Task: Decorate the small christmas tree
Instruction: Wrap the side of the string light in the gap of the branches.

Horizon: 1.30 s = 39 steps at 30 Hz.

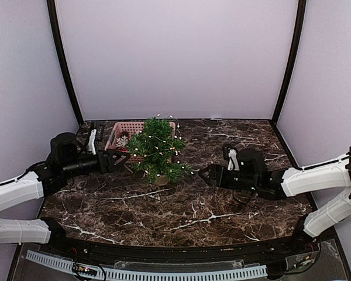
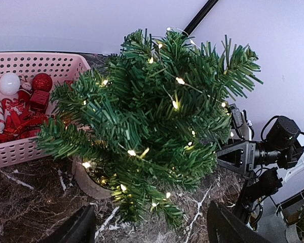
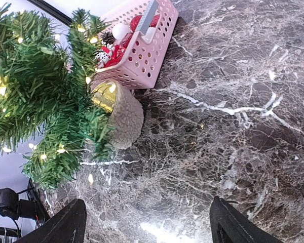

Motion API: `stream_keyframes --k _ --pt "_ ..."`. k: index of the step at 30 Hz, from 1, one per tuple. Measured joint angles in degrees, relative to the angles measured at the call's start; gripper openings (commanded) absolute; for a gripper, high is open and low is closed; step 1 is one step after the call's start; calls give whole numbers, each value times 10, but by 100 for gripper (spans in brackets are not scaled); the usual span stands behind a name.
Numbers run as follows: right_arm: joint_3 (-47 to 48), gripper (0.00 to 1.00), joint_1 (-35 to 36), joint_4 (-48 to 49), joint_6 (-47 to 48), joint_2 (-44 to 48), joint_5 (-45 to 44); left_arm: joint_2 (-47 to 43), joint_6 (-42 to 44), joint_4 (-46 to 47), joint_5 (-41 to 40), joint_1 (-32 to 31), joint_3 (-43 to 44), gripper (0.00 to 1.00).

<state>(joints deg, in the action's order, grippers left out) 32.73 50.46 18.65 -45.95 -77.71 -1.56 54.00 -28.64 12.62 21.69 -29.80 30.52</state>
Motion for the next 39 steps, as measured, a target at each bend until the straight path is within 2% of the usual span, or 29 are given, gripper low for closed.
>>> stream_keyframes --k 8,19,23,31,37,39 --pt "-17 84 -10 94 -38 -26 40 -16 -21 -6 8 0 -25 80" --pt "-14 50 -11 187 -85 -104 95 -13 -40 -5 19 0 -26 80" --pt "-2 44 -10 200 -92 -130 108 -6 -40 -5 20 0 -26 80" --pt "14 25 -9 229 -97 -136 112 -6 -40 -5 19 0 -26 80" --pt "15 2 -9 228 -97 -136 112 -6 -40 -5 19 0 -26 80" --pt "15 0 -8 225 -97 -136 113 -6 -40 -5 19 0 -26 80"
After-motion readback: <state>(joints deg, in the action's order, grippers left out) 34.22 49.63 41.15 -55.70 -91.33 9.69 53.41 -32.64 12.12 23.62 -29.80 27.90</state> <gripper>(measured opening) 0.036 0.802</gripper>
